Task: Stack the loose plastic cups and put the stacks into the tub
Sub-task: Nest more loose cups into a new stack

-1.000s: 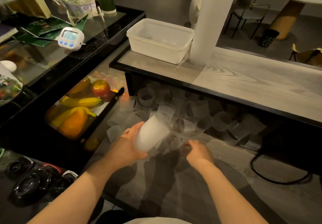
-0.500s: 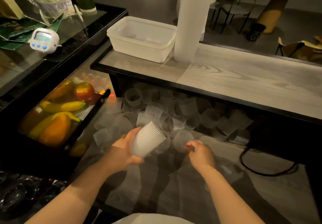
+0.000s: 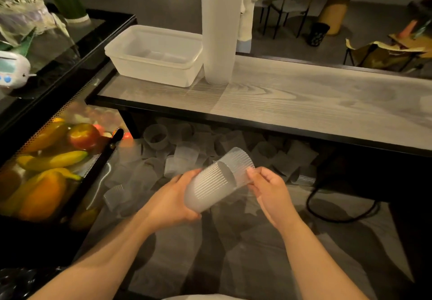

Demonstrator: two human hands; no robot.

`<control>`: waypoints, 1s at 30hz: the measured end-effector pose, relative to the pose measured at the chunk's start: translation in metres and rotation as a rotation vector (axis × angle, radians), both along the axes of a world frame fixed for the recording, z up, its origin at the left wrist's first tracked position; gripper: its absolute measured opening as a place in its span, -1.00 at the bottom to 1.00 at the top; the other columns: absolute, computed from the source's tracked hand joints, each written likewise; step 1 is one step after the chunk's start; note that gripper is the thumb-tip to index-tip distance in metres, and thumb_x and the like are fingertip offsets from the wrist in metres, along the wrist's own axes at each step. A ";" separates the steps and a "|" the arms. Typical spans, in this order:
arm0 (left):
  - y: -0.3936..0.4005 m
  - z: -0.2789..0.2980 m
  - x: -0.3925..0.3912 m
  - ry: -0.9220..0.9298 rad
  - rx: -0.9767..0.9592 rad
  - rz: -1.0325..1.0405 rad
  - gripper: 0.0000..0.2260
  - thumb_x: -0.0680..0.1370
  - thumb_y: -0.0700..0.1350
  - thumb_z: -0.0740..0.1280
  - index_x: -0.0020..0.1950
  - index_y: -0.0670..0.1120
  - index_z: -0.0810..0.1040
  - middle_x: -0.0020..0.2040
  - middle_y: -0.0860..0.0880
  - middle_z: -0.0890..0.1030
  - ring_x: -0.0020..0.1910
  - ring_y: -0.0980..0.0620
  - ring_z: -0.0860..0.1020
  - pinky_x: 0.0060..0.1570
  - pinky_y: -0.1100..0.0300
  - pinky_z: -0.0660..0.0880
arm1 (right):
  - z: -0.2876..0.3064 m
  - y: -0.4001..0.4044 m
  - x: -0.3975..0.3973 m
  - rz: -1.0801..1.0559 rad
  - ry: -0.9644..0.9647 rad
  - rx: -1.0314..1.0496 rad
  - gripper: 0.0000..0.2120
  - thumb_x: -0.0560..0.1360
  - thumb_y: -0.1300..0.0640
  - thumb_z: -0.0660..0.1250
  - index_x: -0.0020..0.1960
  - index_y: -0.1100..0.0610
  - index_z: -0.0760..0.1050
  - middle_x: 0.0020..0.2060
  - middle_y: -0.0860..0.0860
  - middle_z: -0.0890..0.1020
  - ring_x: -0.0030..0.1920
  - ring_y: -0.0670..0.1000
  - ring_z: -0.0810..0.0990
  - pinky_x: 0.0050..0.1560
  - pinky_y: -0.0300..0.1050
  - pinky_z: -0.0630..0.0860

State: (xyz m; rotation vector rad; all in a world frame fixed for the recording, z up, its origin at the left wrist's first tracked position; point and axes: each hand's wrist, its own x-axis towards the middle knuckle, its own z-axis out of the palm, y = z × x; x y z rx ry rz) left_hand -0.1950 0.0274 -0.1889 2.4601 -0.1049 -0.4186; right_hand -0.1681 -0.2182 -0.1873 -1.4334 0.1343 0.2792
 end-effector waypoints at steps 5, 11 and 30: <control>-0.006 0.006 0.009 -0.012 -0.012 -0.015 -0.05 0.26 0.04 0.57 0.50 0.29 0.08 0.24 0.17 0.36 0.12 0.11 0.47 0.07 0.10 0.58 | 0.003 0.002 0.005 0.002 -0.057 -0.228 -0.84 0.55 0.05 0.35 -0.08 0.13 0.58 -0.11 -0.18 0.67 -0.10 -0.28 0.61 -0.08 -0.36 0.50; -0.014 0.002 0.020 -0.010 0.014 -0.010 -0.05 0.23 0.10 0.54 0.50 0.31 0.08 0.26 0.07 0.43 0.13 0.05 0.49 0.08 0.04 0.55 | -0.010 0.003 0.007 0.076 -0.077 -0.320 -0.82 0.49 -0.08 0.39 0.00 -0.01 0.60 0.10 -0.18 0.63 0.09 -0.15 0.60 0.16 -0.13 0.55; -0.024 -0.005 0.039 0.066 0.114 -0.057 -0.05 0.28 0.02 0.54 0.50 0.30 0.03 0.27 0.07 0.41 0.05 0.01 0.51 -0.06 0.07 0.61 | -0.068 -0.052 0.096 0.346 -0.141 -1.419 -0.75 0.62 0.05 0.17 0.12 0.13 0.57 0.04 0.13 0.63 0.08 0.17 0.58 -0.05 -0.08 0.46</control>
